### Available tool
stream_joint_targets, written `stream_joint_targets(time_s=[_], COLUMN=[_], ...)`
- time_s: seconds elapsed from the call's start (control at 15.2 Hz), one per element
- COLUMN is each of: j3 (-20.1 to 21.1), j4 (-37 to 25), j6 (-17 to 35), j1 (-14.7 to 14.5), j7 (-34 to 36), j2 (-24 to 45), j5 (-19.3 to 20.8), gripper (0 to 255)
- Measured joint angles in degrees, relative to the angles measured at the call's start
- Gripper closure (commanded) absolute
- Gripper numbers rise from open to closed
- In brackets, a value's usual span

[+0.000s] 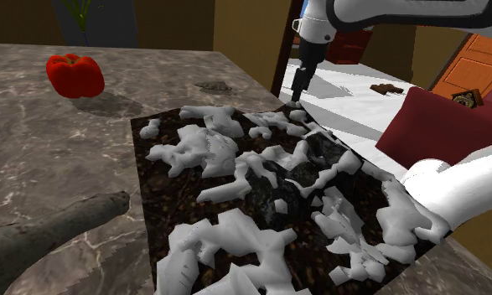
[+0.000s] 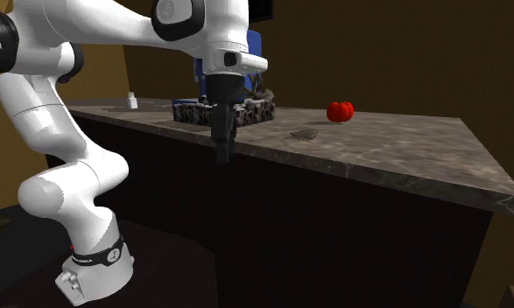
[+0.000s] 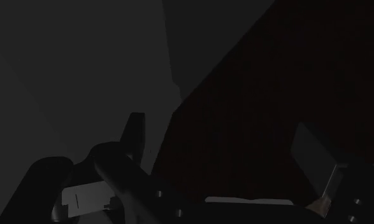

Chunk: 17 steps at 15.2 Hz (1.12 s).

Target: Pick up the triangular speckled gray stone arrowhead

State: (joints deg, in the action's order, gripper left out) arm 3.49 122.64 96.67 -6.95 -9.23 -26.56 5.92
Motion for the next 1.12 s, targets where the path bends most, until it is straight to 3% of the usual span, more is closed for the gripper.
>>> stream_joint_targets(time_s=[0.33,0.59,0.86,1.12], j3=[0.8,1.3,2.4,4.2], j4=[-9.1,-17.1,-25.8,-35.8], j6=[0.0,-7.5,-3.4,-5.2], j1=[-2.9,-5.3,-8.0,-10.0], j7=[-7.4,-13.0,-18.7,-23.9], j2=[8.5,15.0,21.7,28.8], j5=[-1.1,3.3,-2.0,-3.0], gripper=[0,0,0,0])
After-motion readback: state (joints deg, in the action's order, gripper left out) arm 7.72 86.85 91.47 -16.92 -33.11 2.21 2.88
